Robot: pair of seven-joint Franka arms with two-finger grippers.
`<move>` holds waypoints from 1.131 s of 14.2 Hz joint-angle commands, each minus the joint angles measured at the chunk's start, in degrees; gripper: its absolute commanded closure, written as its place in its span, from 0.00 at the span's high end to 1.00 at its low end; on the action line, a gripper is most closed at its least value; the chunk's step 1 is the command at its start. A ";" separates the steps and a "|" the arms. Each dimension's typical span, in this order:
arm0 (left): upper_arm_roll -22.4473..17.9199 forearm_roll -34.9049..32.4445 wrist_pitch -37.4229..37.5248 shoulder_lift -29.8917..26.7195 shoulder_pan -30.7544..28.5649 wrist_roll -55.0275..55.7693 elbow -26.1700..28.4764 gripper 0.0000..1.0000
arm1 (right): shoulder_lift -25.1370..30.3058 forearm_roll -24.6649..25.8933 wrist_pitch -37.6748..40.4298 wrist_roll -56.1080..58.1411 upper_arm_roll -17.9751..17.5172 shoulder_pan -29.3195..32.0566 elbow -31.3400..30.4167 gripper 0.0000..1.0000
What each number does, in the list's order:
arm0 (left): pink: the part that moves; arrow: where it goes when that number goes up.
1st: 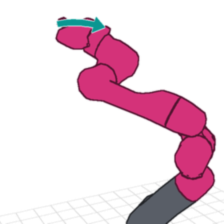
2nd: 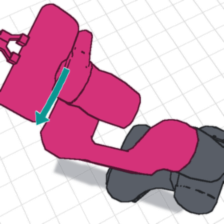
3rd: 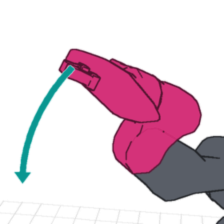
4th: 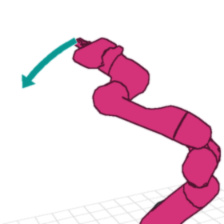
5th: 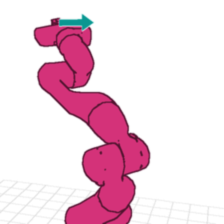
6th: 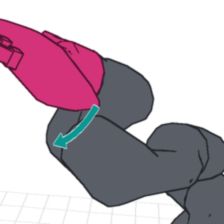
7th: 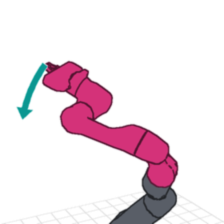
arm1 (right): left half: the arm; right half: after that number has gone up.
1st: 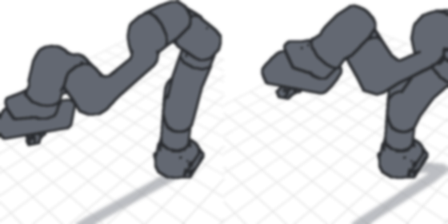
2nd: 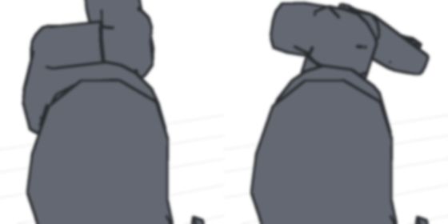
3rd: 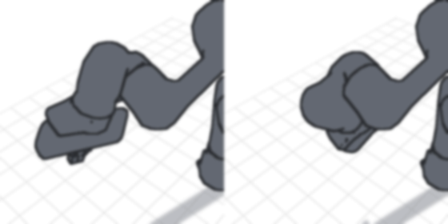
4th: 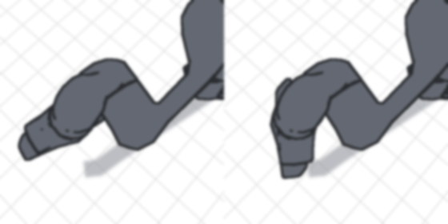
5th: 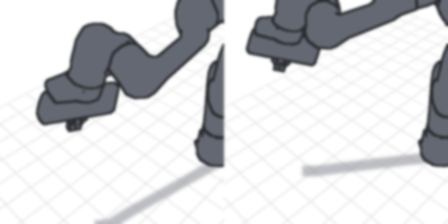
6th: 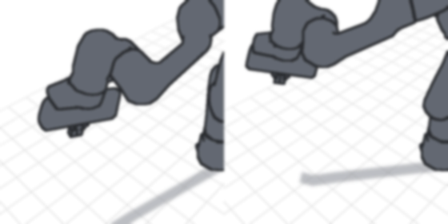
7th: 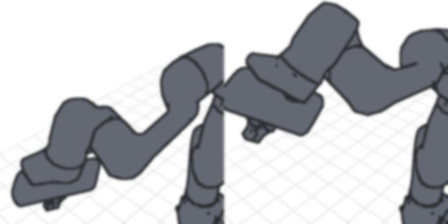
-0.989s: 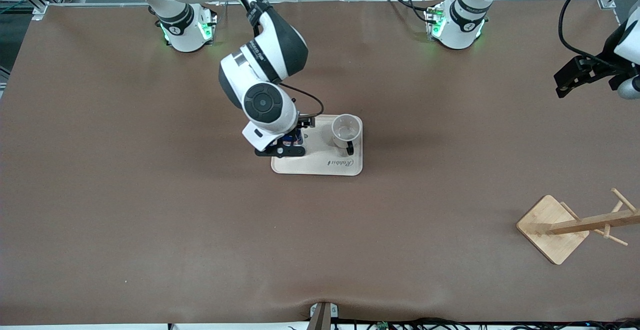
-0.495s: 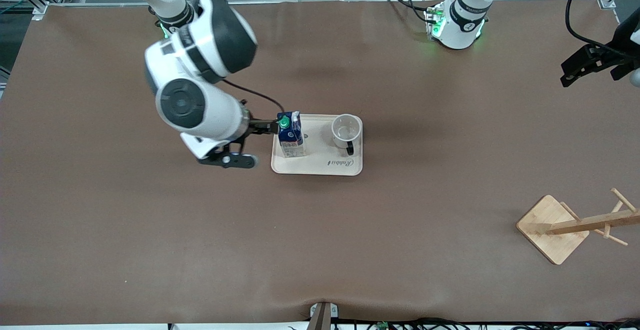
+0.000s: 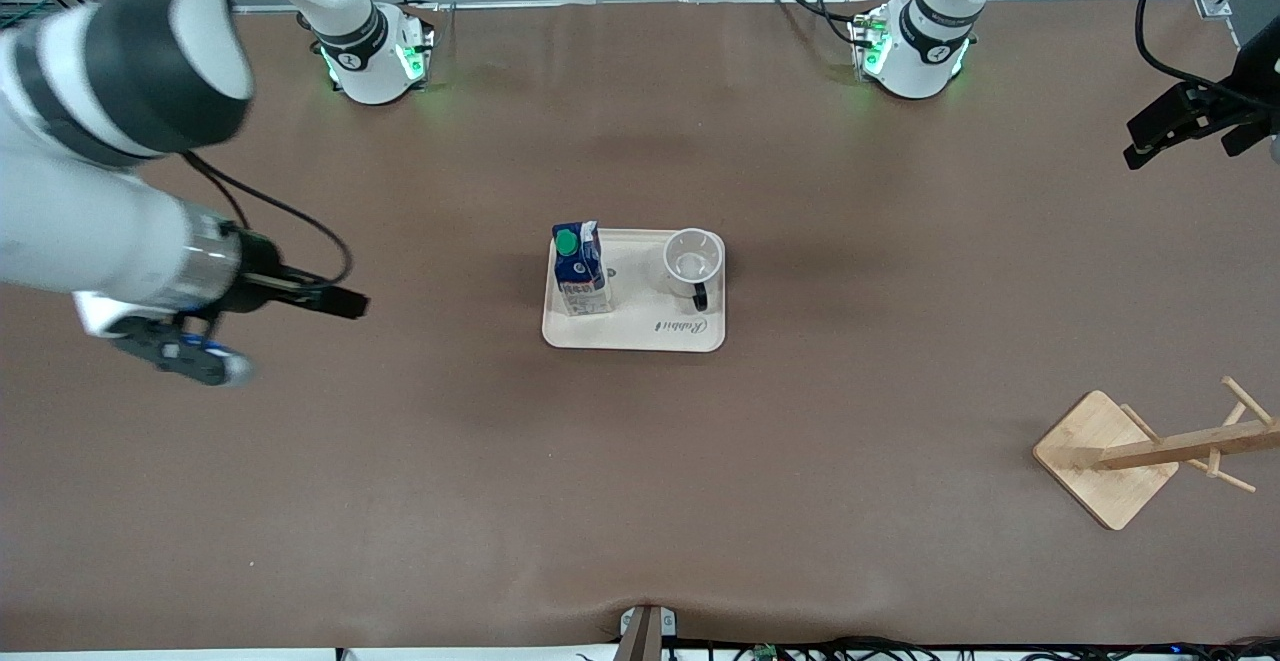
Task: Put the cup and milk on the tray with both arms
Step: 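Open the right gripper and withdraw it from the carton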
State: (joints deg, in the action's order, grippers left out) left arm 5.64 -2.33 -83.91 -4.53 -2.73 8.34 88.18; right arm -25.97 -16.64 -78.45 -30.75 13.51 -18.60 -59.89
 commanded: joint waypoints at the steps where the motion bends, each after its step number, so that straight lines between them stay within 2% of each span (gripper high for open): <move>1: 1.03 0.92 0.41 -1.27 0.45 -1.05 1.11 1.00 | 0.48 -0.06 4.17 0.33 -0.42 4.44 2.06 1.00; 4: 1.48 0.92 0.94 -1.27 0.63 -1.13 1.20 1.00 | 4.16 0.29 5.59 0.42 -0.15 8.83 1.71 1.00; 7: 1.57 1.53 0.85 -1.01 0.62 -1.14 1.29 1.00 | 9.87 9.14 5.16 10.30 -0.51 8.94 -3.37 1.00; 9: 1.74 1.62 0.94 -1.01 0.63 -1.14 1.64 1.00 | 12.07 11.80 3.58 14.65 -0.51 9.37 -7.33 1.00; 11: 1.83 1.62 0.94 -1.01 0.63 -1.14 1.64 1.00 | 16.45 12.59 0.34 17.37 -0.50 9.29 -13.99 1.00; 13: 1.83 1.62 0.94 -1.01 0.63 -1.14 1.64 1.00 | 23.47 15.40 -8.07 17.91 -0.86 8.67 -26.10 1.00; 14: 1.83 1.62 0.94 -1.01 0.63 -1.14 1.73 1.00 | 25.60 15.41 -10.12 18.00 -0.94 8.50 -30.16 1.00; 16: 1.92 1.62 0.94 -1.10 0.63 -1.14 1.73 1.00 | 27.20 15.41 -9.09 20.18 -0.86 8.58 -31.61 1.00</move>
State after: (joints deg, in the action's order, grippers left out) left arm 7.48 -1.72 -83.37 -4.53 -2.04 8.25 89.18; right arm -4.73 -2.93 -85.93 -12.49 13.28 -9.55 -84.26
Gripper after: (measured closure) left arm 0.000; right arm 0.000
